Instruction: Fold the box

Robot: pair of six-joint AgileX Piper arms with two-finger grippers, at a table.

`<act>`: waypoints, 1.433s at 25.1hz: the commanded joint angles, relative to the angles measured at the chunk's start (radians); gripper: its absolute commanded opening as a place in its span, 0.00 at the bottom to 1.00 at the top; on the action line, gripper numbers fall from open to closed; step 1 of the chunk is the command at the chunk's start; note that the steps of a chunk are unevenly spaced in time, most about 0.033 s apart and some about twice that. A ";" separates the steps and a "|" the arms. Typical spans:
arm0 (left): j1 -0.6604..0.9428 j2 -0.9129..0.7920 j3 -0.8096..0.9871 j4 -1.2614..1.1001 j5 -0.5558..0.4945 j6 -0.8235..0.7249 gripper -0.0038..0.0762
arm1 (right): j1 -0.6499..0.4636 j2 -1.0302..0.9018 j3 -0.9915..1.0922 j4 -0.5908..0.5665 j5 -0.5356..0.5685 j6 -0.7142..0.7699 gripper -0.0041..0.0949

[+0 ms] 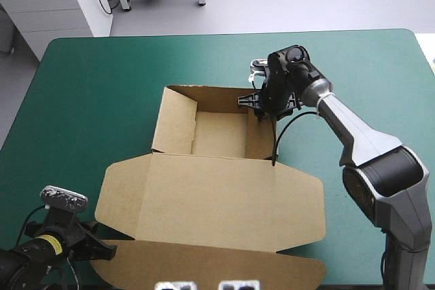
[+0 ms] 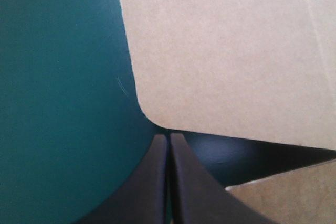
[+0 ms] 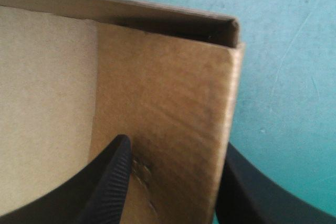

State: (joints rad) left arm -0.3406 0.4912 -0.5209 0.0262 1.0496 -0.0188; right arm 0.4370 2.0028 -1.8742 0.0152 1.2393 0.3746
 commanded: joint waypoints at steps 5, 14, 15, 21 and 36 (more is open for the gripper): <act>-0.001 0.006 0.006 -0.002 -0.044 -0.016 0.04 | -0.007 0.010 -0.021 0.032 0.011 -0.043 0.10; -0.001 0.006 0.006 0.010 -0.047 -0.016 0.04 | -0.065 -0.055 -0.021 -0.117 0.011 -0.037 0.02; -0.001 0.006 0.006 0.010 -0.047 -0.016 0.04 | -0.096 -0.068 -0.021 -0.117 0.011 -0.037 0.02; -0.001 0.006 0.006 0.010 -0.047 -0.016 0.04 | -0.332 -0.170 -0.021 -0.127 0.011 -0.092 0.02; -0.001 0.006 0.006 0.010 -0.047 -0.016 0.04 | -0.960 -0.173 -0.021 -0.103 0.011 -0.160 0.02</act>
State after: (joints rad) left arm -0.3406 0.4912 -0.4879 0.0303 1.0437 -0.0266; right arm -0.4502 1.8636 -1.8697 -0.1044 1.2389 0.2201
